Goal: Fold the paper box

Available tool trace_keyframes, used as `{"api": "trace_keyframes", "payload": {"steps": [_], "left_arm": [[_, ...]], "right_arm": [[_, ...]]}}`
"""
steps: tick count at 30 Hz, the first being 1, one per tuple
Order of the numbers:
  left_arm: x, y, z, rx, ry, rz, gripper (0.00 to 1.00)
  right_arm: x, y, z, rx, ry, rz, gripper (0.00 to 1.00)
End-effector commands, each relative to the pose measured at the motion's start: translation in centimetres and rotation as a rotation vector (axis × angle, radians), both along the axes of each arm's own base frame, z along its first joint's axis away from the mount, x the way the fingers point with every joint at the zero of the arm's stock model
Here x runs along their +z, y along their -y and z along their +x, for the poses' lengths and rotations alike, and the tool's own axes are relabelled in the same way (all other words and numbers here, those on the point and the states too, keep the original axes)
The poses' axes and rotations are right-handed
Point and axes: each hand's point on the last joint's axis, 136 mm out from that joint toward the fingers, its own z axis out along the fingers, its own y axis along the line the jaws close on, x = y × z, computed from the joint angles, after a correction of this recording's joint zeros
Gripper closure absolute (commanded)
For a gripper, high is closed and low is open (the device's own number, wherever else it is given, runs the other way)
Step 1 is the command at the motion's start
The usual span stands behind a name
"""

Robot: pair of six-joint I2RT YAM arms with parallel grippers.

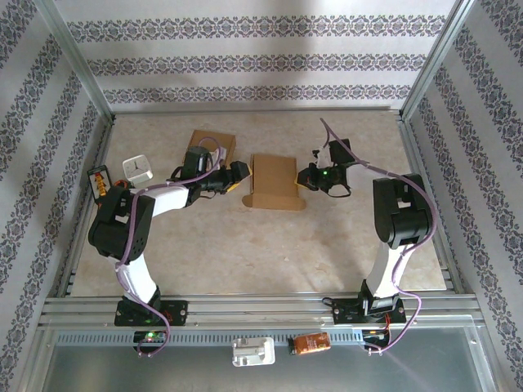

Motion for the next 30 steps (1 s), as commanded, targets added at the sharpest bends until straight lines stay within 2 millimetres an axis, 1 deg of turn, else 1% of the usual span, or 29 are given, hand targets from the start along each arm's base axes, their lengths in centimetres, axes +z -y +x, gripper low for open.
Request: {"api": "trace_keyframes", "payload": {"steps": [1, 7, 9, 11, 13, 16, 19, 22, 24, 27, 28, 30], "left_arm": [[0.0, 0.5, 0.6, -0.012, -0.006, -0.050, 0.20], [-1.8, 1.2, 0.7, -0.035, -0.070, -0.006, 0.18], [-2.0, 1.9, 1.0, -0.042, -0.092, -0.047, 0.18], [-1.5, 3.1, 1.3, -0.062, -0.099, -0.151, 0.18], [-1.3, 3.7, 1.7, -0.058, -0.096, -0.220, 0.17], [-2.1, 4.3, 2.0, -0.052, -0.115, -0.257, 0.18], [-2.8, 4.9, 1.9, -0.060, -0.130, -0.253, 0.19], [-2.5, 5.6, 2.0, -0.072, -0.124, -0.247, 0.24], [-2.4, 6.1, 2.1, -0.074, -0.123, -0.242, 0.29], [-2.1, 6.4, 2.5, -0.063, -0.128, -0.234, 0.43], [-2.0, 6.3, 2.7, -0.053, -0.130, -0.229, 0.47], [-1.8, 6.1, 2.8, -0.035, -0.133, -0.216, 0.50]], "right_arm": [[-0.3, 0.3, -0.5, 0.015, -0.010, 0.048, 0.96], [-0.5, 0.5, -0.4, 0.021, -0.010, 0.057, 0.97], [-0.7, 0.4, -0.4, 0.022, -0.012, 0.058, 0.97], [-1.0, 0.5, -0.3, 0.016, -0.020, 0.054, 0.97], [-1.4, 0.7, -0.3, 0.007, -0.035, 0.051, 0.97], [-1.4, 0.7, -0.1, 0.002, -0.038, 0.058, 0.98], [-1.5, 0.8, 0.0, 0.000, -0.039, 0.059, 0.98], [-1.5, 0.8, 0.0, -0.001, -0.041, 0.063, 0.98], [-1.4, 0.8, 0.0, -0.001, -0.040, 0.064, 0.98], [-1.3, 0.8, -0.1, 0.000, -0.038, 0.063, 0.96], [-1.3, 0.8, -0.1, -0.001, -0.037, 0.061, 0.95], [-0.8, 0.9, -0.3, -0.001, -0.037, 0.056, 0.86]]}}
